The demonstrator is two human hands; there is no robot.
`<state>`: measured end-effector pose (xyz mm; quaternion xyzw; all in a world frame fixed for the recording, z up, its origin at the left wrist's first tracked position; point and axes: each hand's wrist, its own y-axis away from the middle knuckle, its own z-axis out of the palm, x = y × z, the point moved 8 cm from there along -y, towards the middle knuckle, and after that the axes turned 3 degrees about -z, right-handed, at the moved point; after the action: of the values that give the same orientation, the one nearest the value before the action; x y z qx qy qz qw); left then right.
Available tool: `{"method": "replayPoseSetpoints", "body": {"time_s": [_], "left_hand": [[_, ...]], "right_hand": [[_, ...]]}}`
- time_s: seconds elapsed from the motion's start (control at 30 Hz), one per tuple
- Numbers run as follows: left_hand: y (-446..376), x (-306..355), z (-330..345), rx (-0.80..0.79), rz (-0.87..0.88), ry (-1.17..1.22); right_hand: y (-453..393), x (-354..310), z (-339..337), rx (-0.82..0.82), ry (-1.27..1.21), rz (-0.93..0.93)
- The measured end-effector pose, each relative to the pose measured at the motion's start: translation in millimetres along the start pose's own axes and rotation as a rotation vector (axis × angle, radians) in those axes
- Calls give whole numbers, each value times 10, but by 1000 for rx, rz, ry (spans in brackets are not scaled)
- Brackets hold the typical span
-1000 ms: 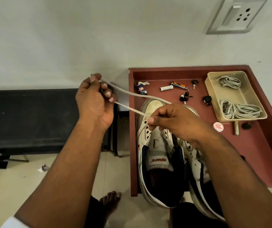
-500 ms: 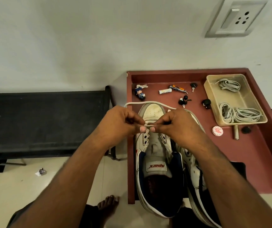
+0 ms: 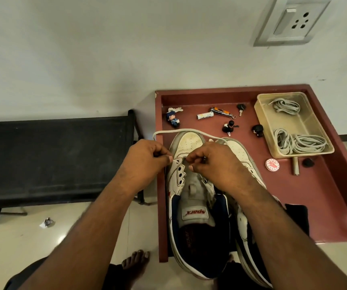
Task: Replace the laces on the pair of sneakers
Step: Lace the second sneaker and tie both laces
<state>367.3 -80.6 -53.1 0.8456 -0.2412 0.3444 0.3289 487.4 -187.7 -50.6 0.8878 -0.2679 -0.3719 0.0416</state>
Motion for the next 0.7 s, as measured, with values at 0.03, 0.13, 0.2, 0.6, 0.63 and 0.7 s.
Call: {"method": "replayPoseSetpoints", "body": {"time_s": [0.03, 0.13, 0.2, 0.6, 0.63, 0.7], "left_hand": [[2, 2, 3, 21, -2, -5], [-5, 6, 5, 63, -13, -13], [-17, -1, 10, 74, -22, -26], [-39, 92, 165, 38, 6, -178], [-26, 104, 170, 42, 5, -175], [4, 146, 153, 64, 24, -159]], "right_hand": [[-9, -18, 15, -7, 53, -15], [-25, -33, 29, -3, 101, -23], [-35, -30, 36, 4, 97, -23], [-36, -47, 37, -10, 82, -40], [-37, -46, 40, -13, 77, -40], [-31, -39, 41, -14, 56, -38]]}}
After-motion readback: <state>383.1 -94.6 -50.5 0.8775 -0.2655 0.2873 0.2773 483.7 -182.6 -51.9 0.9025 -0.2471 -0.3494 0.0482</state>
